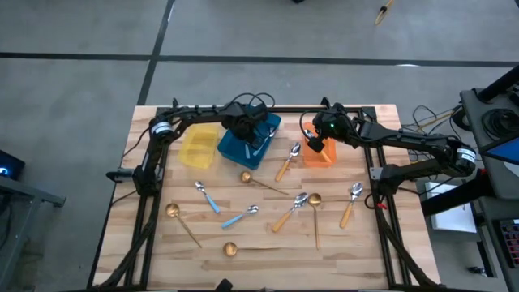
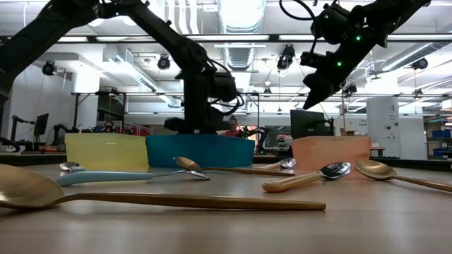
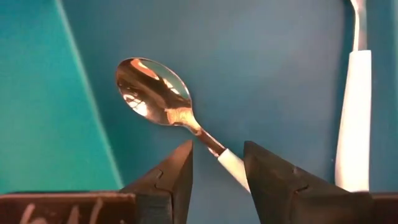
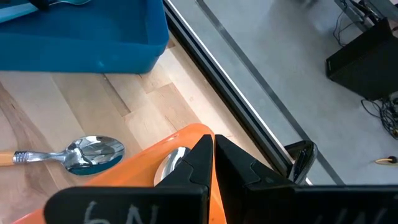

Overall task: Sort silverware by color (type)
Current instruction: Adjust the blue spoon in the blue bin

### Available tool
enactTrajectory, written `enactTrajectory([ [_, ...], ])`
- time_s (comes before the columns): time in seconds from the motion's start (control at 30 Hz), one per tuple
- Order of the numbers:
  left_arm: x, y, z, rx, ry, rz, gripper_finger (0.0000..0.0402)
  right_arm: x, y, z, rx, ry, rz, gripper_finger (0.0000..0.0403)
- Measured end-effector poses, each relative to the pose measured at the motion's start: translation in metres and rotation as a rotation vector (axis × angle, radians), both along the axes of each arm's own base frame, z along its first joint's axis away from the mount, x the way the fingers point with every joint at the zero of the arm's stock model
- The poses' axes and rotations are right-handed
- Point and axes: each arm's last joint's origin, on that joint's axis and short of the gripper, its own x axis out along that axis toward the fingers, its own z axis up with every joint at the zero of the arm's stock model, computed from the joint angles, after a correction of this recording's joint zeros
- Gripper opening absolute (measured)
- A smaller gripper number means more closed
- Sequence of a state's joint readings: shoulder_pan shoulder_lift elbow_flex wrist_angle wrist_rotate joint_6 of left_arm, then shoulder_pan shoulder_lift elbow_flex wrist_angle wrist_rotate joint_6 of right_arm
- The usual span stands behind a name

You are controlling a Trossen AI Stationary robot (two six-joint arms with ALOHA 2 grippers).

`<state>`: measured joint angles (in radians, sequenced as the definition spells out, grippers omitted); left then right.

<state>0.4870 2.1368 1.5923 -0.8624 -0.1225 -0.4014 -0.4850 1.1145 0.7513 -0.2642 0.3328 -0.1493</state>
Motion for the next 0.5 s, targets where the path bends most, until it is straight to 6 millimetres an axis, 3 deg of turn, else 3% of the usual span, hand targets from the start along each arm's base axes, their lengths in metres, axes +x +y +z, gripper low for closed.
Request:
enactTrajectory([
  [0.5,0.0042,0.0004,-0.0080,0.013,-0.008,0.001,0.0123,0.0000,0.0000,0.0000,0.000,0.000,0.001,0.0009],
])
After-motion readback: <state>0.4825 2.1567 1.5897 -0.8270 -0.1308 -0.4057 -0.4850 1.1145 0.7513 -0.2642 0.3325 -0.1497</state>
